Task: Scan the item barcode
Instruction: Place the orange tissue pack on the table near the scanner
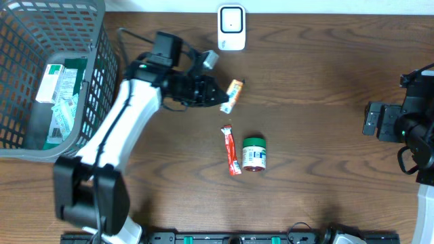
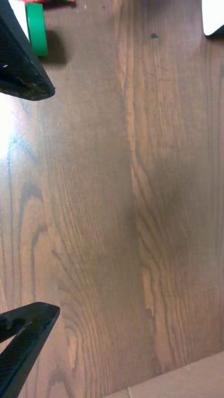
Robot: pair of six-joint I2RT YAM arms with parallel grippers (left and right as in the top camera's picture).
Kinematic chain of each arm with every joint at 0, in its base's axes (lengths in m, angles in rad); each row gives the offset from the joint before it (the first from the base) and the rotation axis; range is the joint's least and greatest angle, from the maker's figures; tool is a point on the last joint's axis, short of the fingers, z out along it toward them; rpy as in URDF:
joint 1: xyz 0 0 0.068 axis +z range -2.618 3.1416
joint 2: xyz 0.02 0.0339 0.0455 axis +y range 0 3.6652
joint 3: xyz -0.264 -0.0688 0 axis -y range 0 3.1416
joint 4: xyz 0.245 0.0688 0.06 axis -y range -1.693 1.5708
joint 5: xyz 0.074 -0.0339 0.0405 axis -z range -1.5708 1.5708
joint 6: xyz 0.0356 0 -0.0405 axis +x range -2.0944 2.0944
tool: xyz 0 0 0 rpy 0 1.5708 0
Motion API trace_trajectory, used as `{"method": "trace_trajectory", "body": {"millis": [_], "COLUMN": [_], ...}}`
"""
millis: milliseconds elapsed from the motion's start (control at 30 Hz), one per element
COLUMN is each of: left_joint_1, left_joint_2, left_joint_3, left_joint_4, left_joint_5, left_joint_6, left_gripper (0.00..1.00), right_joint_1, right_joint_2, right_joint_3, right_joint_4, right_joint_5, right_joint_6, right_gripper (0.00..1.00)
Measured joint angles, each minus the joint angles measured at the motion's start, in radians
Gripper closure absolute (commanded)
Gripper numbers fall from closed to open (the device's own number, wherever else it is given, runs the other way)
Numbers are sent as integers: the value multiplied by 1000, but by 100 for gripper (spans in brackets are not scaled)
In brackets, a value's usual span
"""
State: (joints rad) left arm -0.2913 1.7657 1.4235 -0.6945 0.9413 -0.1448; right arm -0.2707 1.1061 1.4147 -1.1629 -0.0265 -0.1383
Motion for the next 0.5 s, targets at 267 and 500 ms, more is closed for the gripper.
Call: {"method": "trace_trajectory", "body": {"millis": [267, 500], "left_joint_1": [-65, -71], "left_joint_2": [209, 327], "left_joint_3": [-2, -2], "left_joint_4": [230, 312], "left_joint_5": [-1, -3], "left_joint_6": [-63, -69], "left_gripper": [93, 93], "right_joint_1": [0, 0], "right_joint_2": [0, 0], "right_joint_3": [0, 0], "right_joint_4": [0, 0], "right_joint_5": [0, 0], "right_joint_6": [0, 0], "right_gripper": [1, 1]}}
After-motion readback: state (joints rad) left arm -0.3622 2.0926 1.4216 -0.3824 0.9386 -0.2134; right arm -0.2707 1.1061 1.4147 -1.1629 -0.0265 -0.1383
